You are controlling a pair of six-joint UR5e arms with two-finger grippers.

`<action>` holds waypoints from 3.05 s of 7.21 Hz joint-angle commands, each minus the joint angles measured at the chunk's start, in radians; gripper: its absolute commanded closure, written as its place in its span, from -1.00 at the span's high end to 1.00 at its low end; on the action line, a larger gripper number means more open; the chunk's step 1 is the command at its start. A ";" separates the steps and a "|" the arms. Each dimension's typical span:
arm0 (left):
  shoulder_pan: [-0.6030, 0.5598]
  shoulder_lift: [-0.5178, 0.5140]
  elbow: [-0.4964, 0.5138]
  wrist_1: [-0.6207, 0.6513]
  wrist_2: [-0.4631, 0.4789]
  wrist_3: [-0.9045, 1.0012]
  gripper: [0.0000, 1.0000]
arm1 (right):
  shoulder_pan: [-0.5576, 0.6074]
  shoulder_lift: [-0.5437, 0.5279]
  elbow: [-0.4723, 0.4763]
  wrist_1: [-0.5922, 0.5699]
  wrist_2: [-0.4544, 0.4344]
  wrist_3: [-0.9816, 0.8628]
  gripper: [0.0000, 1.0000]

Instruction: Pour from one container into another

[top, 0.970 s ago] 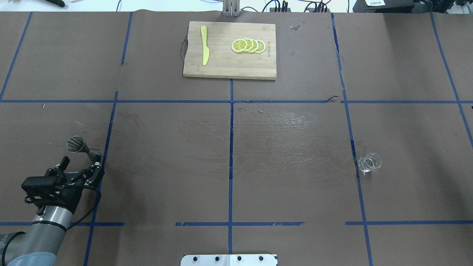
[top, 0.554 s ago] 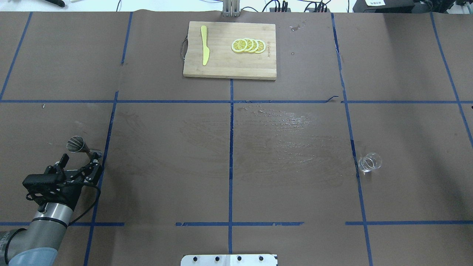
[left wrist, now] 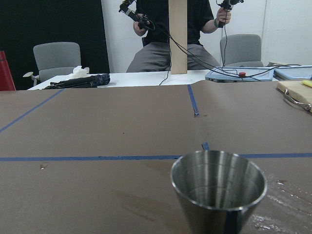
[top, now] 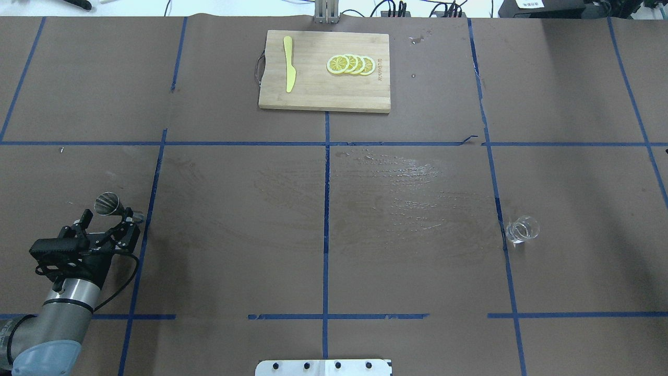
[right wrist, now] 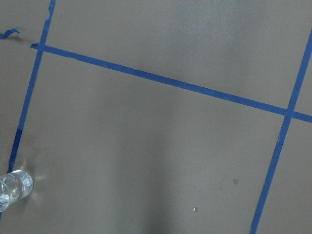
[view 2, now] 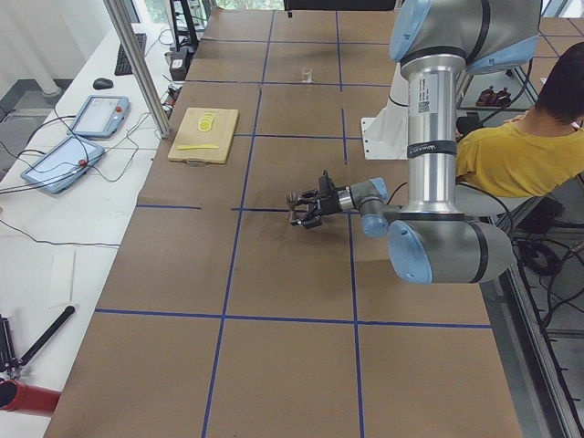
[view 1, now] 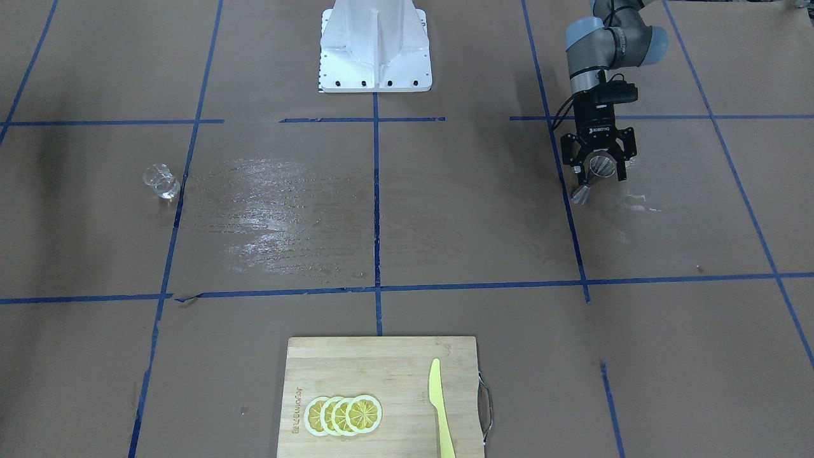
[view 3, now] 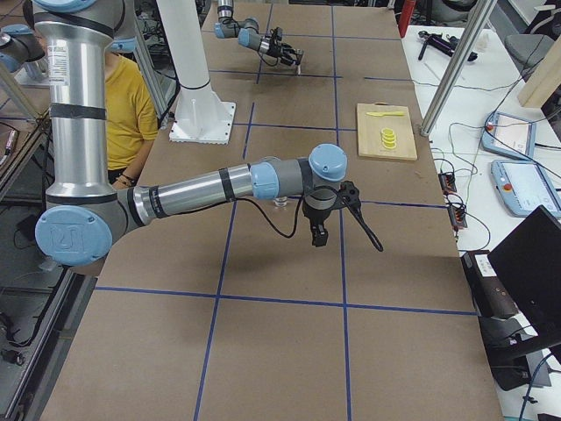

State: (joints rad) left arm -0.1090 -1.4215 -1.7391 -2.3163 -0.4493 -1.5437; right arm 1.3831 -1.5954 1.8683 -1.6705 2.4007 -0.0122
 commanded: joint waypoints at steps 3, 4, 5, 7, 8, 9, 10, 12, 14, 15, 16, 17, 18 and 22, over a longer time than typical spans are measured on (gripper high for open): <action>-0.004 -0.040 0.033 -0.038 0.000 0.001 -0.10 | 0.001 0.003 -0.004 0.000 -0.002 0.000 1.00; -0.011 -0.040 0.041 -0.078 0.000 0.035 -0.38 | 0.001 0.003 -0.003 0.000 -0.002 0.000 1.00; -0.023 -0.040 0.041 -0.145 0.000 0.097 -0.71 | 0.001 0.003 -0.001 0.000 0.000 0.000 1.00; -0.031 -0.040 0.044 -0.274 0.004 0.219 -1.00 | 0.001 0.003 -0.003 0.000 0.000 0.000 1.00; -0.031 -0.040 0.044 -0.276 0.007 0.221 -1.00 | 0.001 0.003 -0.003 0.000 0.000 0.000 1.00; -0.026 -0.042 0.043 -0.278 0.007 0.221 -1.00 | -0.001 0.003 -0.011 0.002 -0.003 -0.003 1.00; -0.024 -0.059 0.044 -0.276 0.004 0.223 -1.00 | 0.001 0.000 -0.014 0.055 0.004 0.001 1.00; -0.026 -0.115 0.039 -0.320 0.001 0.417 -1.00 | -0.031 -0.020 -0.005 0.188 0.043 0.009 1.00; -0.024 -0.204 0.043 -0.353 0.003 0.477 -1.00 | -0.199 -0.025 0.041 0.355 0.106 0.334 1.00; -0.020 -0.232 0.044 -0.342 0.001 0.506 -1.00 | -0.281 -0.031 0.043 0.559 0.024 0.514 1.00; -0.020 -0.285 0.056 -0.341 -0.024 0.520 -1.00 | -0.379 -0.063 0.042 0.769 -0.061 0.728 1.00; -0.020 -0.324 0.090 -0.342 -0.043 0.521 -1.00 | -0.468 -0.096 0.046 0.957 -0.204 0.853 1.00; -0.021 -0.341 0.102 -0.344 -0.045 0.518 -1.00 | -0.551 -0.130 0.064 1.030 -0.345 0.879 1.00; -0.024 -0.350 0.107 -0.342 -0.045 0.511 -1.00 | -0.940 -0.265 0.207 1.034 -0.968 1.076 1.00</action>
State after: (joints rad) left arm -0.1329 -1.7683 -1.6328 -2.6591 -0.4938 -1.0315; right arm 0.5850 -1.8178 2.0424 -0.6388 1.6485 0.9682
